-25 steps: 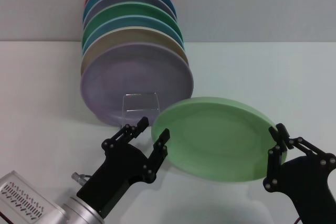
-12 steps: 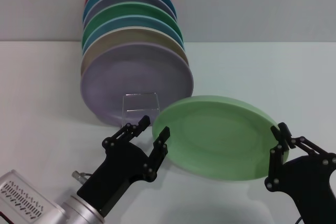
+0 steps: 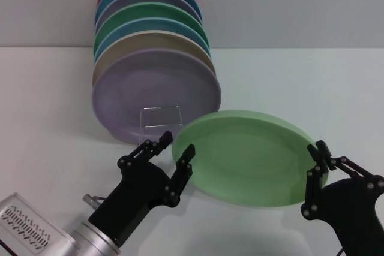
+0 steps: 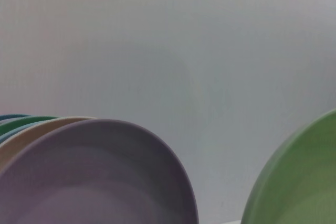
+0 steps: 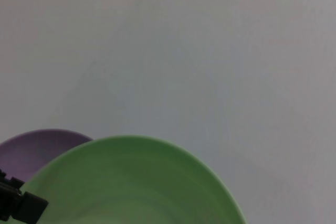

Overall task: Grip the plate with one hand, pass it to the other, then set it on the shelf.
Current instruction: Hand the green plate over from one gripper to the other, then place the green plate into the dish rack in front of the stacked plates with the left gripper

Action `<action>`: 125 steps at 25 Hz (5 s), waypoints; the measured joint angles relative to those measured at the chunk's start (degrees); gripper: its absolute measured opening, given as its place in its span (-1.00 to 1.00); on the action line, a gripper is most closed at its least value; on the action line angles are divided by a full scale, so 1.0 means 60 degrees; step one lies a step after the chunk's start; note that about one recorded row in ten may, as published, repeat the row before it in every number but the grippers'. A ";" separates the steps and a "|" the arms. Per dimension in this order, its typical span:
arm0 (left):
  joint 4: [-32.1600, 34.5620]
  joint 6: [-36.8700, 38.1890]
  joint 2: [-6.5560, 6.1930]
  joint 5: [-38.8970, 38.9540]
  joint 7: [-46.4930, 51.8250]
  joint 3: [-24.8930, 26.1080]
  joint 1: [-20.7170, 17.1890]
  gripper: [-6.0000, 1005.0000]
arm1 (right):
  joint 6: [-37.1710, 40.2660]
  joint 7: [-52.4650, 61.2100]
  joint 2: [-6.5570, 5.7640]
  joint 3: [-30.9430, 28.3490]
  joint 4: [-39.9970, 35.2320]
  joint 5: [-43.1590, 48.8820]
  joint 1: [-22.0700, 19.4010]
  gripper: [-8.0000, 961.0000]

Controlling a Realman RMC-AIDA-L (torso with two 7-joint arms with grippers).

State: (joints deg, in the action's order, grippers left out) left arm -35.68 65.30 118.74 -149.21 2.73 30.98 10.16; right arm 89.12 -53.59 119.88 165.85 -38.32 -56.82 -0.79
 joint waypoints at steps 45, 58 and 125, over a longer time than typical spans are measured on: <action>0.0091 -0.0022 0.0003 0.0008 0.0000 -0.0007 0.0094 -0.84 | -0.0027 -0.0006 0.0000 -0.0001 0.0015 0.0059 -0.0014 -0.94; 0.0135 0.0075 -0.0010 0.0013 -0.0092 0.0067 0.0089 -0.91 | 0.0494 0.0529 0.0000 -0.0006 0.0505 0.0405 0.0085 -0.74; 0.1674 0.0946 0.0059 0.0062 -0.1260 0.2477 0.0388 -0.91 | 0.3247 0.6809 -0.0088 -0.0215 0.3079 -0.0051 0.0870 -0.16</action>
State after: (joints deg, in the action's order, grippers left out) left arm -25.64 70.98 119.09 -148.83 -4.83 45.84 12.48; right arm 108.60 -12.74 119.35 164.56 -19.85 -57.12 4.43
